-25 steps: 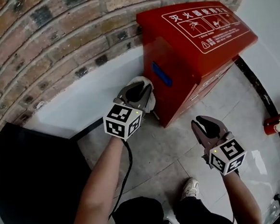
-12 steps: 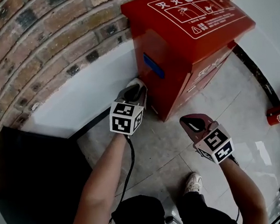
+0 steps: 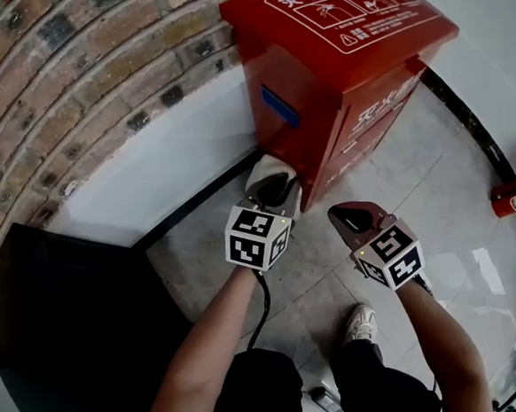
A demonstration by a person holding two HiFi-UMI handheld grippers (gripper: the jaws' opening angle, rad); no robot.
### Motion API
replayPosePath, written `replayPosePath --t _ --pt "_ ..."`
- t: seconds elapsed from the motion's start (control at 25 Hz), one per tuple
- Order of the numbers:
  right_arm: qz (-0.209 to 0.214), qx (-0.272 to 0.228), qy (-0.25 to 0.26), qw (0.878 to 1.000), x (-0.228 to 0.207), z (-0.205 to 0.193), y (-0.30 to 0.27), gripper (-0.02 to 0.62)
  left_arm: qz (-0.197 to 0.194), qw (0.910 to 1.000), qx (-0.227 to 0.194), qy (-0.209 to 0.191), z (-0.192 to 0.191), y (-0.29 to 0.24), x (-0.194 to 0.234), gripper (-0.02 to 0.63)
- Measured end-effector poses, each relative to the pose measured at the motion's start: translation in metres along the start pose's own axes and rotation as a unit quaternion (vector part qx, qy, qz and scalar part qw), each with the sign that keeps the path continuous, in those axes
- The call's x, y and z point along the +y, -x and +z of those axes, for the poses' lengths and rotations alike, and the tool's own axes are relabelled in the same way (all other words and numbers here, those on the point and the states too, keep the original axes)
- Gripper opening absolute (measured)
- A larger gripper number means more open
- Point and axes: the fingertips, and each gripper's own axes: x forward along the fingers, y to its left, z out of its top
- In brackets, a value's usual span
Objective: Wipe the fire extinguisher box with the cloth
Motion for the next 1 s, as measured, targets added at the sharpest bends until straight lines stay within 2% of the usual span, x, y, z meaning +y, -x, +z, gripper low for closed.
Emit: replayPosePath --t 0.2,0.36,0.48,0.64,0.8,1.0 --pt "-0.010 -0.010 -0.020 1.000 0.002 0.001 0.002 0.025 -0.048 0.9987 0.013 -0.002 -0.013 0.004 -0.035 0.046" --pt "-0.005 -0.003 -0.018 1.000 0.008 -0.004 0.001 0.025 -0.084 0.9949 0.053 -0.017 -0.044 0.001 -0.055 0.046" --pt "0.000 0.001 -0.010 1.000 0.009 -0.006 -0.003 0.025 -0.074 0.9943 0.075 -0.019 -0.065 -0.009 -0.044 0.046" --pt "0.003 0.011 -0.011 1.000 0.007 -0.015 -0.004 0.025 -0.066 0.9943 0.079 -0.028 -0.082 -0.016 -0.035 0.046" --pt "0.004 -0.002 -0.027 1.000 -0.003 -0.011 -0.015 0.025 -0.022 0.9970 0.073 -0.010 -0.080 -0.025 0.009 0.046" --pt "0.026 -0.002 -0.039 0.999 0.000 -0.017 -0.027 0.025 0.014 0.9966 0.080 -0.015 -0.075 -0.034 0.050 0.046"
